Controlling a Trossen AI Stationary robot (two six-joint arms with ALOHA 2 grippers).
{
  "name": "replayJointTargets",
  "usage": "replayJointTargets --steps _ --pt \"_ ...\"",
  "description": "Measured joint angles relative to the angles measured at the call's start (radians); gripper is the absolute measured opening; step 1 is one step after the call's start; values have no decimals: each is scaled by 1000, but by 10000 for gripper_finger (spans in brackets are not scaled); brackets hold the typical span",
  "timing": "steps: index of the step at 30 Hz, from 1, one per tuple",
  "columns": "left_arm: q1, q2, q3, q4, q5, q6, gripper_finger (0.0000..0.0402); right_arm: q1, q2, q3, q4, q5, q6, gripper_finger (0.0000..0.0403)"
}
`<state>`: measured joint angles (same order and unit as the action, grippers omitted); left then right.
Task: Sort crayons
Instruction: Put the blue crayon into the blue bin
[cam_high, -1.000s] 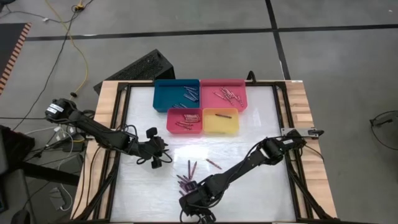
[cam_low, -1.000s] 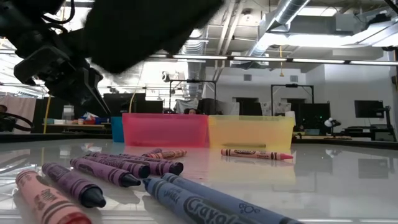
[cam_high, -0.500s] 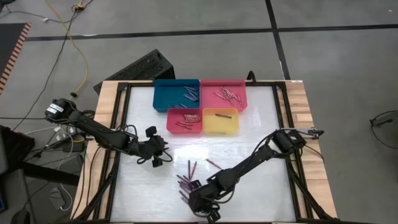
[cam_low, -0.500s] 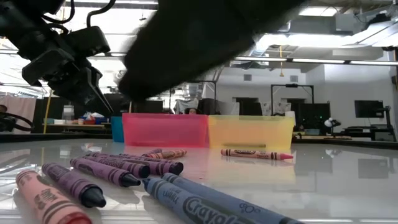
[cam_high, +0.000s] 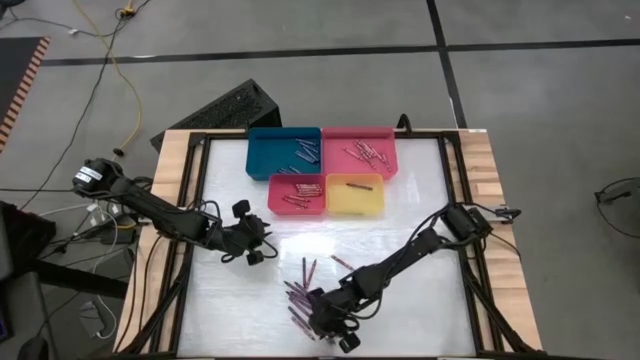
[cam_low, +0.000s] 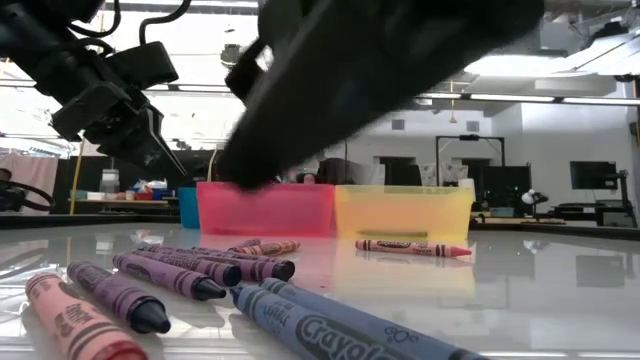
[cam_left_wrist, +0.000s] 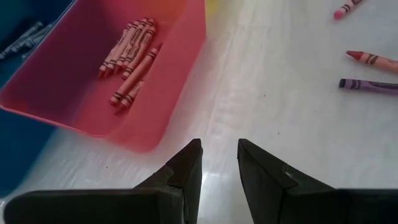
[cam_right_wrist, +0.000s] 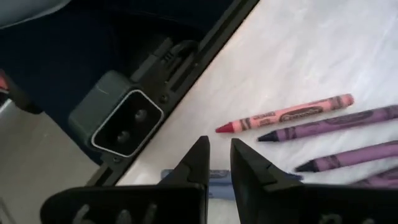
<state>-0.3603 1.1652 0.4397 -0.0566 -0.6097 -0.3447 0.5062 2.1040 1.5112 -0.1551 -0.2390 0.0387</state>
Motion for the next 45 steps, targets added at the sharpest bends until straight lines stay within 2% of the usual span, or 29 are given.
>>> replayJointTargets --steps 11,19,24,33,40,45 --pt "0 0 0 -6 23 -8 94 -47 0 70 -100 -149 -127 52" --pt "0 0 0 -8 49 -9 94 -65 11 70 -103 -161 -269 31" --pt "0 0 0 -16 48 -8 94 -77 11 70 -105 -182 -283 17" --pt "0 0 0 -16 48 -7 94 -91 11 70 -159 -178 -303 1" --pt "0 0 0 -28 47 -1 94 -81 11 78 -152 -124 -245 0" --pt "0 0 0 -30 68 -19 94 -67 11 120 -152 -36 -225 0"
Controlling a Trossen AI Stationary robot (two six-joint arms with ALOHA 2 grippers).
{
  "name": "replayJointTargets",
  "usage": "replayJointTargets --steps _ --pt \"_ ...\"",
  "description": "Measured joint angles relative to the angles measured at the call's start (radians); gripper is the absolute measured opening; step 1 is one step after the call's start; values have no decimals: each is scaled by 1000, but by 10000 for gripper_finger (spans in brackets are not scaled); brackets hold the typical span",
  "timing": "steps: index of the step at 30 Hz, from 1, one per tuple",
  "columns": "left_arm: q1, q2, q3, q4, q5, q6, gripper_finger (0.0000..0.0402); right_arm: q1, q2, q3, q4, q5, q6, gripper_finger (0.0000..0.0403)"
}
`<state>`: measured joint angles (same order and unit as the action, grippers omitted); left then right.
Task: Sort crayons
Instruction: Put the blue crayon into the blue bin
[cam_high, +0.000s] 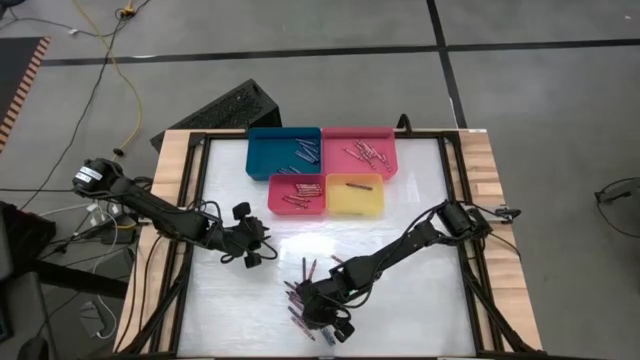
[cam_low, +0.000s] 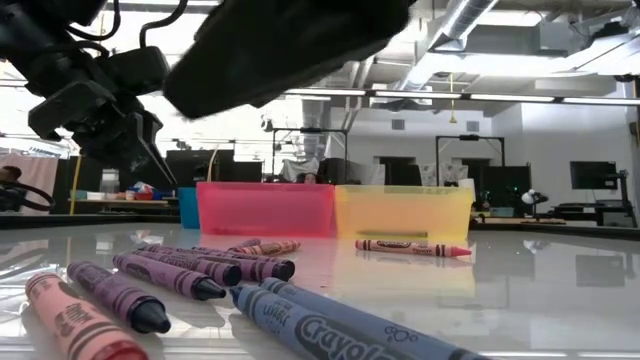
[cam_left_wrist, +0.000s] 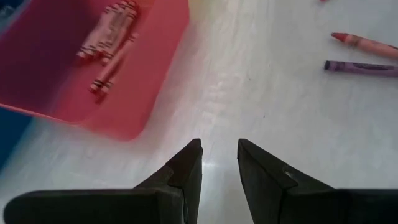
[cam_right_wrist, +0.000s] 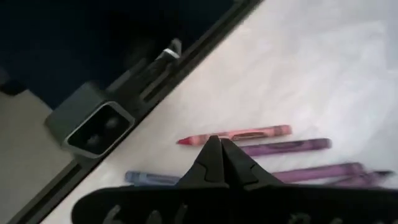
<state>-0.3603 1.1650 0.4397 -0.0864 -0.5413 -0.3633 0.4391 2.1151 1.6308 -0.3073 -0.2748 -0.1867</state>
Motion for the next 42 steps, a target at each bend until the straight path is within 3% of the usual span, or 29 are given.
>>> replayJointTargets --steps 8,15,19,28,32,42 --pt "0 0 0 -8 42 8 94 8 1 28 -104 135 92 0" --pt "0 0 0 -7 39 25 94 39 1 216 -358 216 55 0" --pt "0 0 0 -4 37 18 94 59 -5 291 -351 288 6 0" --pt "-23 0 0 -9 56 -36 94 96 90 318 -389 287 9 0" --pt "-50 0 0 -17 54 -65 94 108 151 365 -492 280 -21 0" --pt "-72 0 0 -11 -8 -107 94 120 166 365 -466 279 -107 0"
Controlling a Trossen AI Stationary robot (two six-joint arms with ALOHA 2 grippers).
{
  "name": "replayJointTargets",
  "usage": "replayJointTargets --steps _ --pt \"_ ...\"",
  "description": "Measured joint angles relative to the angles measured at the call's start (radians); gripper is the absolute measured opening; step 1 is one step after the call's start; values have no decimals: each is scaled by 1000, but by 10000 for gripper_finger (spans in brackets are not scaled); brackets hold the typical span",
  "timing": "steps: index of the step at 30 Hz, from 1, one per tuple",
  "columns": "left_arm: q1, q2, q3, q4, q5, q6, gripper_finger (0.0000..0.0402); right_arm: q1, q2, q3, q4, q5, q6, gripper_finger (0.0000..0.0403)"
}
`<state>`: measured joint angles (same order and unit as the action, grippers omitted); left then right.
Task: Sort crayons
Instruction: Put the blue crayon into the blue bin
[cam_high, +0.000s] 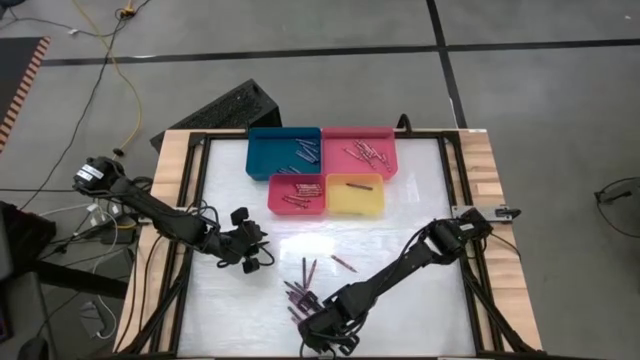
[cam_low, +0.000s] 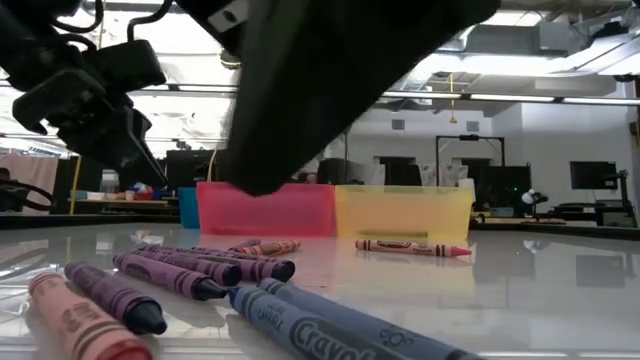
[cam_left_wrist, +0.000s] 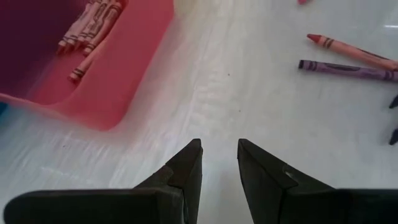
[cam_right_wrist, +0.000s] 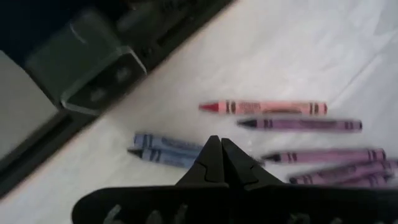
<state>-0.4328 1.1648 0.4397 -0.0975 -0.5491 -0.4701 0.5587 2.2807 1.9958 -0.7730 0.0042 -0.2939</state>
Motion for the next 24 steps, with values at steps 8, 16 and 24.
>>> replayJointTargets --steps 8,16,24 --pt "0 0 0 -3 6 -13 94 -7 0 -39 69 -56 -6 0" --pt "0 0 0 -3 2 -13 94 -11 -2 -38 71 -85 -16 0" --pt "0 0 0 -2 0 -15 94 -19 34 -38 123 -148 -57 0"
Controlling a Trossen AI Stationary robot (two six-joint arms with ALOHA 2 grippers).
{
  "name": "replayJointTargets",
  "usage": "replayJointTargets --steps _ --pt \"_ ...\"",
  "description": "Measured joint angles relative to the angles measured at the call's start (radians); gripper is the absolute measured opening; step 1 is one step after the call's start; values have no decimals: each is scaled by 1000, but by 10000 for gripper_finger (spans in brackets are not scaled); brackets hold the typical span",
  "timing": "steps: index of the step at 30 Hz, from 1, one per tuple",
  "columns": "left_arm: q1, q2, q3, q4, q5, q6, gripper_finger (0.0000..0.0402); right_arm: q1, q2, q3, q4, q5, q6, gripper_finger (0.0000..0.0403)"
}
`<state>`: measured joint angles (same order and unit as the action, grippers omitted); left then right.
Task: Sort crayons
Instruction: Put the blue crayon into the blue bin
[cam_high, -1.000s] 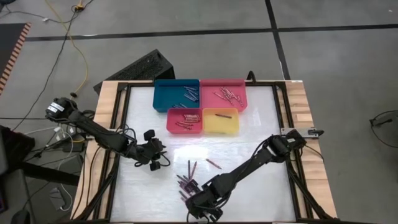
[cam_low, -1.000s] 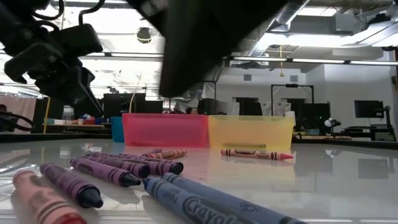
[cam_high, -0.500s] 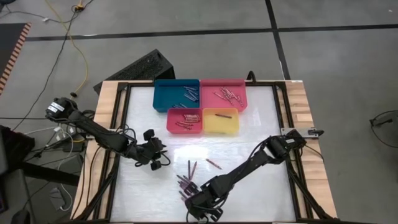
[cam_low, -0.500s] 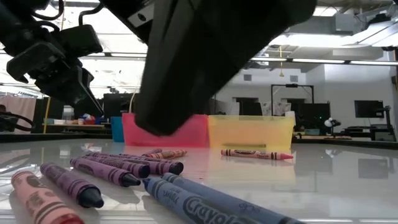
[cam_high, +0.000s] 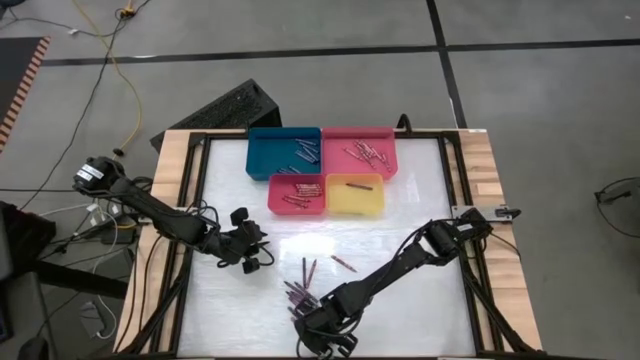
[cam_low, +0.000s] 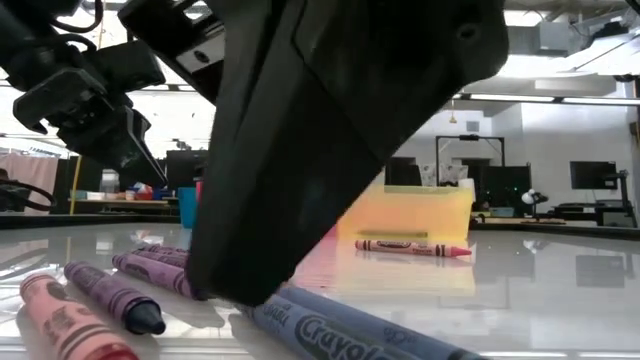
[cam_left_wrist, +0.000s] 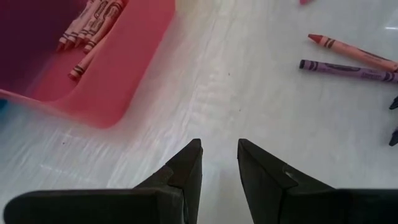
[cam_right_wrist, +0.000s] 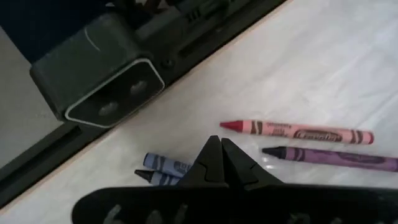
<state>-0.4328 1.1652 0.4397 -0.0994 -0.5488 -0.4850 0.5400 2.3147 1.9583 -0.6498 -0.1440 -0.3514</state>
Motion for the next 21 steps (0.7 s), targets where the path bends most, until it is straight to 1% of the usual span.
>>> replayJointTargets --steps 12,16,21 --pt "0 0 0 -5 -16 -2 94 -6 1 0 -54 0 20 0" --pt "0 0 0 -7 -14 -2 94 -19 1 0 -109 9 48 0" --pt "0 0 0 -8 -15 8 94 -44 1 1 -205 39 124 0"
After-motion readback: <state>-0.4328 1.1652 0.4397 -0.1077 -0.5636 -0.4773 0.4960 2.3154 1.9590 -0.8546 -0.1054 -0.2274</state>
